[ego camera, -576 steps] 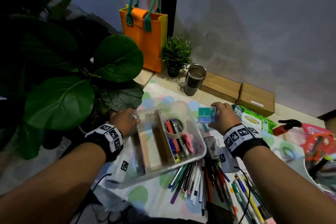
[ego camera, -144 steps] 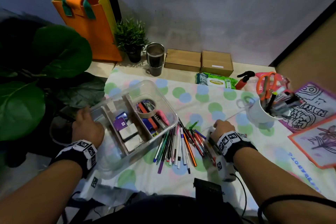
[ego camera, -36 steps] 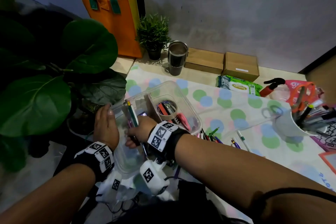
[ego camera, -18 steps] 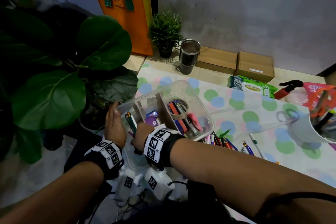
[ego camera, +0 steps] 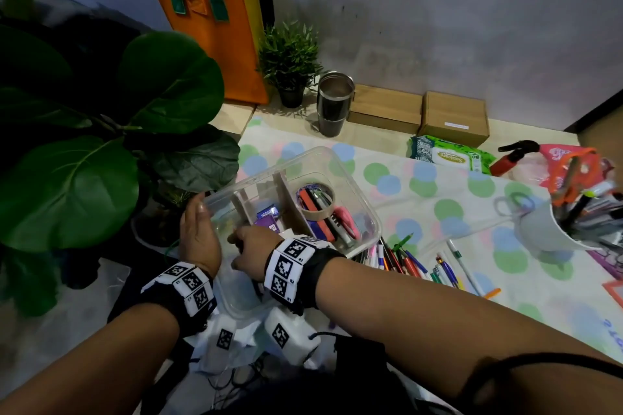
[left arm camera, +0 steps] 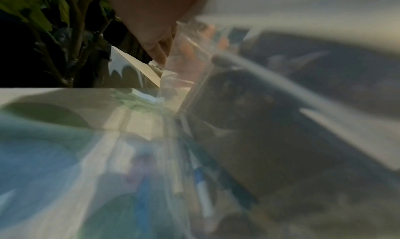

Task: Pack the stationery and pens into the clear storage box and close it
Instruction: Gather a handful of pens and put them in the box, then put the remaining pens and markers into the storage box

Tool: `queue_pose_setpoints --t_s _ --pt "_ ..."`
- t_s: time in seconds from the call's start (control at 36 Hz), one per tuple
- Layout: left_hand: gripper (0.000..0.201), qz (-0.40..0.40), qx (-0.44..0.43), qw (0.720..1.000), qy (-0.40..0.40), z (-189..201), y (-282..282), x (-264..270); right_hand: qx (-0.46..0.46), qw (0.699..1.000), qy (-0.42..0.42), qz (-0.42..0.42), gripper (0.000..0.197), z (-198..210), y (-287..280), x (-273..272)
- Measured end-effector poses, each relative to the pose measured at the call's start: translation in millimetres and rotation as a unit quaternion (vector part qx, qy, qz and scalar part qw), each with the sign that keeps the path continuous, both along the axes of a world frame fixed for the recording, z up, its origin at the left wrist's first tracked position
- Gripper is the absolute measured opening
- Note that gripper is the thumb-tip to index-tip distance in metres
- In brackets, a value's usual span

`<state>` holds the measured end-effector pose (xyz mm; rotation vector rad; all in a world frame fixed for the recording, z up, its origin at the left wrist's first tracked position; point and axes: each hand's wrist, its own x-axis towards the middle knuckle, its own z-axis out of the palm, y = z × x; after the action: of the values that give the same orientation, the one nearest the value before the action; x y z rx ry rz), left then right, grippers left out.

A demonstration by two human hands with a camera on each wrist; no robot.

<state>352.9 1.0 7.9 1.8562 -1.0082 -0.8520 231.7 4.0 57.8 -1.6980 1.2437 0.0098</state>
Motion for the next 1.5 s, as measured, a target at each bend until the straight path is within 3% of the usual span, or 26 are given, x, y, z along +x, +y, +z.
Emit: queue_pose_setpoints --t_s 0.06,0.14,0.28,0.36,0.47,0.56,0.61,0.67,0.75,0.86,0.97,1.08,1.25,1.5 --pt "0.047 0.007 0.034 0.999 -0.034 1 0 -2 -0.011 0.999 -0.027 -0.014 0.039 4 -1 -15" --pt "0.043 0.033 0.076 0.995 -0.063 -1 0 -1 -0.038 0.992 -0.062 -0.107 0.021 11 -3 -42" --pt "0.04 0.028 0.088 0.993 -0.079 -7 -2 1 -0.122 0.969 -0.066 -0.205 0.017 25 -13 -100" --pt "0.04 0.018 0.112 0.99 -0.083 -8 -1 2 -0.14 0.94 -0.096 -0.296 0.017 22 -19 -137" --pt "0.041 0.021 0.121 0.99 -0.073 -5 0 1 -0.135 0.883 -0.138 -0.428 0.035 10 -16 -188" --pt "0.039 0.023 0.112 0.992 -0.054 4 1 -4 -0.118 0.854 -0.1 -0.497 0.032 -13 -6 -220" --pt "0.041 0.02 0.116 0.989 -0.089 10 5 -8 -0.102 0.876 -0.026 -0.47 0.023 -33 3 -232" --pt "0.04 0.028 0.123 0.984 -0.126 9 6 -8 -0.091 0.917 0.045 -0.387 0.012 -52 14 -232" --pt "0.038 0.019 0.136 0.978 -0.154 9 3 -8 -0.134 0.958 0.151 -0.203 0.024 -74 29 -217" --pt "0.035 0.016 0.151 0.976 -0.153 11 3 -7 -0.152 0.962 0.226 -0.001 0.049 -82 44 -197" --pt "0.034 0.018 0.149 0.978 -0.145 14 4 -7 -0.148 0.948 0.26 0.107 0.06 -91 50 -184" --pt "0.037 0.014 0.139 0.98 -0.14 12 5 -6 -0.119 0.938 0.298 0.131 0.064 -101 49 -185" --pt "0.04 0.01 0.148 0.977 -0.151 12 2 -10 -0.09 0.949 0.299 0.044 0.062 -101 50 -207" --pt "0.042 -0.02 0.145 0.975 -0.17 21 -13 -41 -0.061 0.953 0.296 -0.017 0.063 -105 56 -241"
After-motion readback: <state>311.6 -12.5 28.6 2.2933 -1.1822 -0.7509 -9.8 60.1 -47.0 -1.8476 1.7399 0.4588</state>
